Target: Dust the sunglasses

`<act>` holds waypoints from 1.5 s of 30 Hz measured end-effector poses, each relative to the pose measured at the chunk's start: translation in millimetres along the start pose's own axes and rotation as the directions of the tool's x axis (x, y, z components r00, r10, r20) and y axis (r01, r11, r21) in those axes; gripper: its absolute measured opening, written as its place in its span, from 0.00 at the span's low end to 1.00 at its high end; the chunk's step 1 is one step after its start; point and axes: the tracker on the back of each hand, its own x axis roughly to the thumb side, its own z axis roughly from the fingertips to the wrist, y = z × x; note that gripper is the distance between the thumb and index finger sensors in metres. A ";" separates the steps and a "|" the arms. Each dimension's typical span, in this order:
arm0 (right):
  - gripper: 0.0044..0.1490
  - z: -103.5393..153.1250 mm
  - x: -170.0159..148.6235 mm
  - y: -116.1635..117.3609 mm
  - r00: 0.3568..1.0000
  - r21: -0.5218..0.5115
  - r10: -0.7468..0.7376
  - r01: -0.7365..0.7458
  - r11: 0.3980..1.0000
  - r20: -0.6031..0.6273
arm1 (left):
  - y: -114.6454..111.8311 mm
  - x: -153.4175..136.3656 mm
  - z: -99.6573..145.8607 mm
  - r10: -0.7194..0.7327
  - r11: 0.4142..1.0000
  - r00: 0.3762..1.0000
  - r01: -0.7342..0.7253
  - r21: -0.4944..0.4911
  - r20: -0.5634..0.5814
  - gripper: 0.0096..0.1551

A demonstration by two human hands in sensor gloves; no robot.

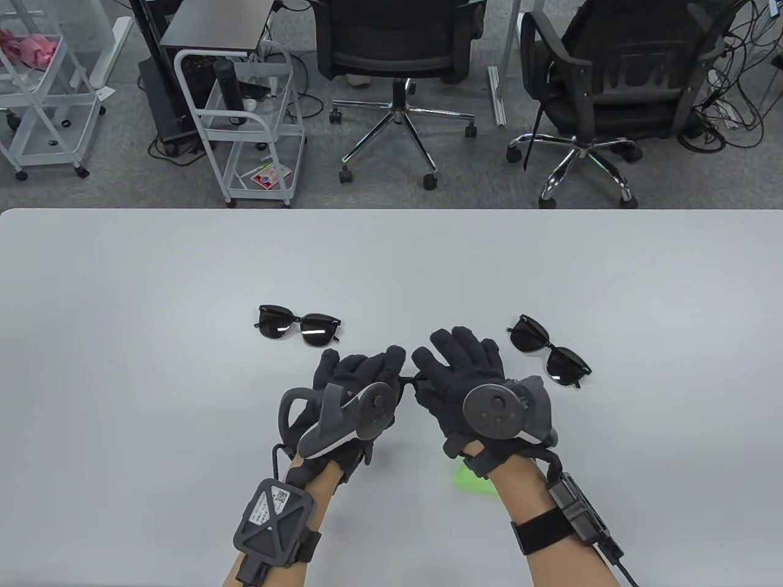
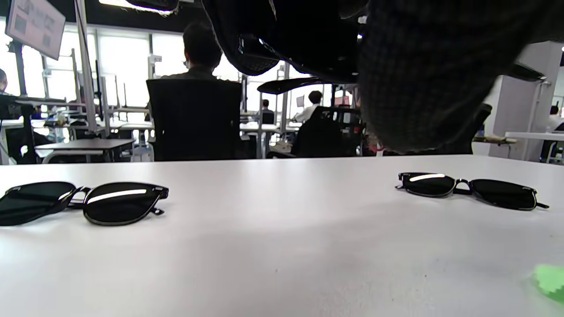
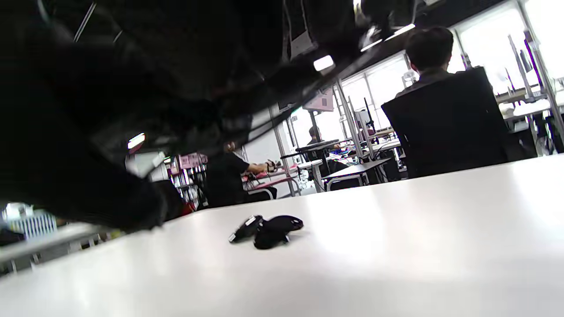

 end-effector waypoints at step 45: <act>0.37 -47.6 -105.0 4.1 0.922 0.193 0.098 -0.026 0.981 -0.374 | -34.8 -78.1 -10.7 0.080 0.955 0.938 -0.169 -0.243 -0.336 0.56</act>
